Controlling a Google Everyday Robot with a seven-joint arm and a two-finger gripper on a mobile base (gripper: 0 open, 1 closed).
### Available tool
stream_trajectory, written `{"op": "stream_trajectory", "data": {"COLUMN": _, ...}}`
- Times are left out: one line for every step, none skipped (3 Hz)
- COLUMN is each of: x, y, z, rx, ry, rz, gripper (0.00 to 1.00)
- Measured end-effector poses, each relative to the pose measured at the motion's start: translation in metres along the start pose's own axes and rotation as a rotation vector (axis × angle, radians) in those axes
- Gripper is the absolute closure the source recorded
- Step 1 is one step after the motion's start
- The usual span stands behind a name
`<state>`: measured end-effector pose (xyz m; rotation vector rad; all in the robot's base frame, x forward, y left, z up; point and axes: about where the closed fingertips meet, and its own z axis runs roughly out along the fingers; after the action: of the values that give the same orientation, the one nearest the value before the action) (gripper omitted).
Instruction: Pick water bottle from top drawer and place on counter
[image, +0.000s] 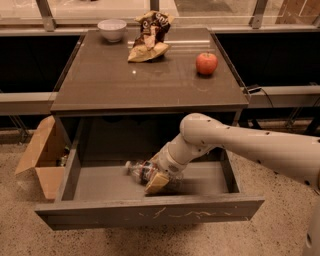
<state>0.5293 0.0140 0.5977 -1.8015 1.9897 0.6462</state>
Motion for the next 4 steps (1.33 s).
{"op": "stream_trajectory", "data": {"x": -0.008, "y": -0.002, "z": -0.023, "rx": 0.052, "ry": -0.023, "rz": -0.02, "gripper": 0.65}}
{"op": "stream_trajectory", "data": {"x": -0.037, "y": 0.003, "z": -0.082, "rx": 0.125, "ry": -0.098, "rz": -0.082, "gripper": 0.89}}
{"op": "stream_trajectory", "data": {"x": -0.049, "y": 0.013, "z": -0.191, "rx": 0.24, "ry": -0.211, "rz": -0.179, "gripper": 1.0}}
{"op": "stream_trajectory", "data": {"x": -0.048, "y": 0.012, "z": -0.181, "rx": 0.232, "ry": -0.2, "rz": -0.177, "gripper": 1.0}}
